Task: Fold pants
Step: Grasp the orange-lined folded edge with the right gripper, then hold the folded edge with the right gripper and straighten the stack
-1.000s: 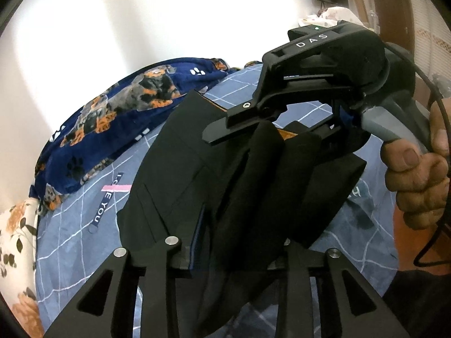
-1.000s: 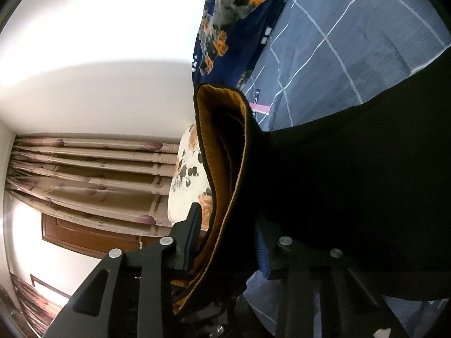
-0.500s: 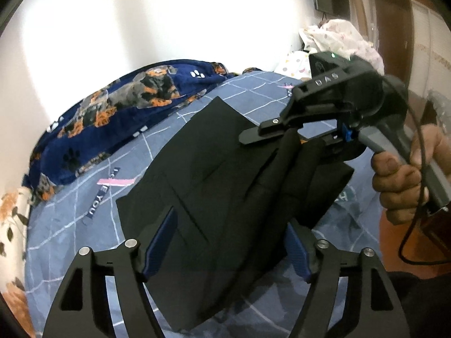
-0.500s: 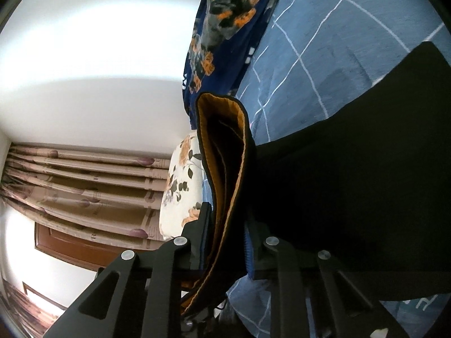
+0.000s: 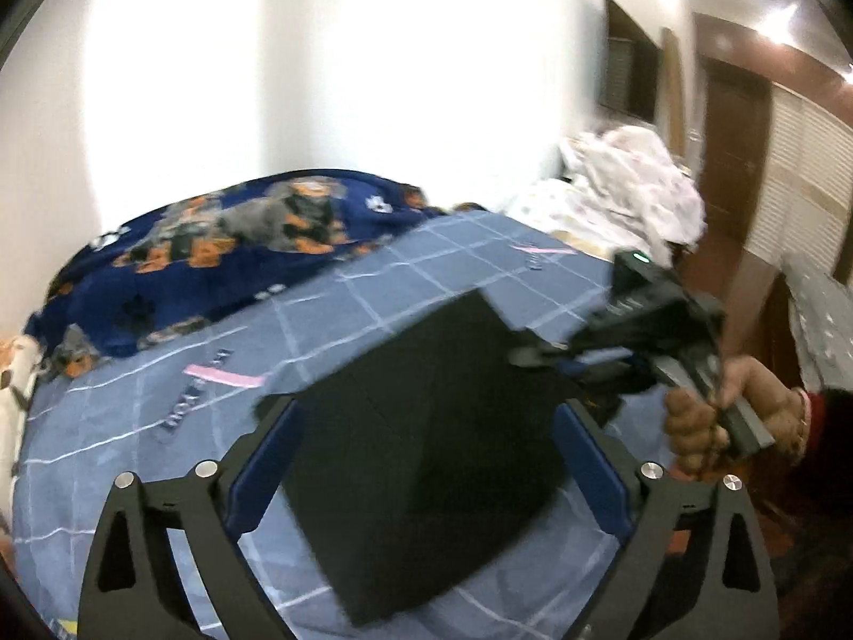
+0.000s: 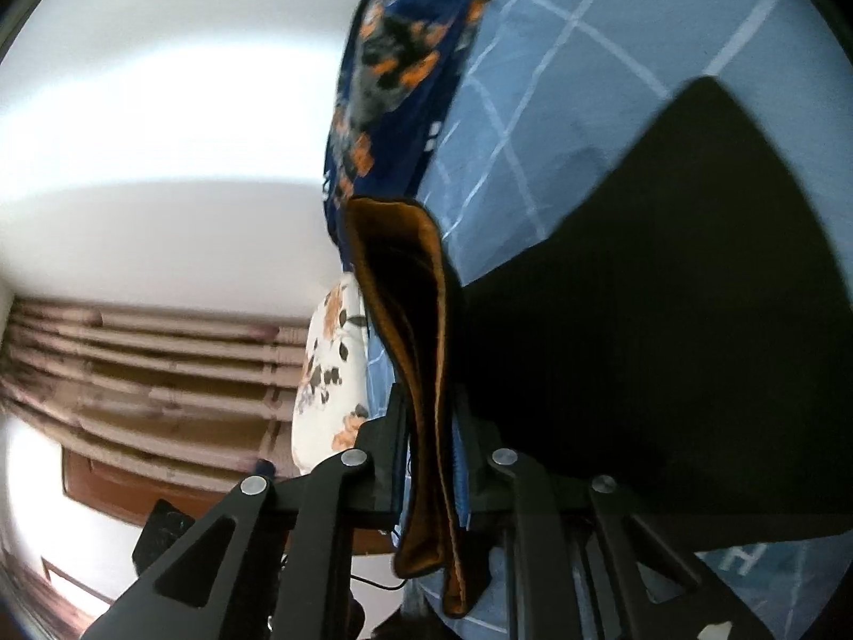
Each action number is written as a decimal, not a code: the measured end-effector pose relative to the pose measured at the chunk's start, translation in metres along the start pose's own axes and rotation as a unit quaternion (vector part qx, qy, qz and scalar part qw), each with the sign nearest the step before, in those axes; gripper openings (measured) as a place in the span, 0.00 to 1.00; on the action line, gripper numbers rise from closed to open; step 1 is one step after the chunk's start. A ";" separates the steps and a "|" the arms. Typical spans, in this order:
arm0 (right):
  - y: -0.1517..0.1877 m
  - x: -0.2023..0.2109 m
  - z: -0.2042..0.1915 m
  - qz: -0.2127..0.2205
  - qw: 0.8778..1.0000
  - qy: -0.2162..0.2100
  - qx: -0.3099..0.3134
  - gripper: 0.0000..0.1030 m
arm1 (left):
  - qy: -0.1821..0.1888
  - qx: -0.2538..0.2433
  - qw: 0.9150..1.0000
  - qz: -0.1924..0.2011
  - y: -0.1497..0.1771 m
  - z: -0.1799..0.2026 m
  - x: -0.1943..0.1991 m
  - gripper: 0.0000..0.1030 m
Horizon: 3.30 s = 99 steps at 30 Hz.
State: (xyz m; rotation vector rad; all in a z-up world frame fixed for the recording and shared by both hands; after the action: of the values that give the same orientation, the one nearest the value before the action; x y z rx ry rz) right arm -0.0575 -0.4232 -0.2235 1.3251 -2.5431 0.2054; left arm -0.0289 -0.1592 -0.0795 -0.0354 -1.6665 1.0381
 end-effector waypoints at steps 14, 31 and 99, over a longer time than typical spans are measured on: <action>-0.001 0.047 0.017 0.054 0.998 -0.010 -0.014 0.13 | -0.031 0.095 0.993 -0.066 0.023 -0.067 -0.042 0.92; -0.006 0.073 0.029 0.060 0.996 0.072 -0.003 0.54 | -0.044 0.088 0.988 -0.118 0.039 -0.066 -0.077 0.92; 0.063 0.101 0.066 0.080 0.994 -0.026 -0.065 0.57 | -0.016 0.094 0.980 -0.173 0.050 -0.053 -0.108 0.92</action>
State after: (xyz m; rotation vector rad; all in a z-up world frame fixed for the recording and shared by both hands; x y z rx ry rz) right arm -0.1756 -0.4821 -0.2565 1.0941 -2.6567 0.0342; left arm 0.0311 -0.1513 -0.1947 0.3846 -1.5267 0.9272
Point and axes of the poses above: each gripper's, at about its wrist camera, not at the fingertips, and x roughly against the way its jaws point, z to its right, y to its underside, the point moved 1 cm from there along -x, roughly the way its jaws point, and after that the axes turned 14 degrees about -z, right-handed, at the moved point
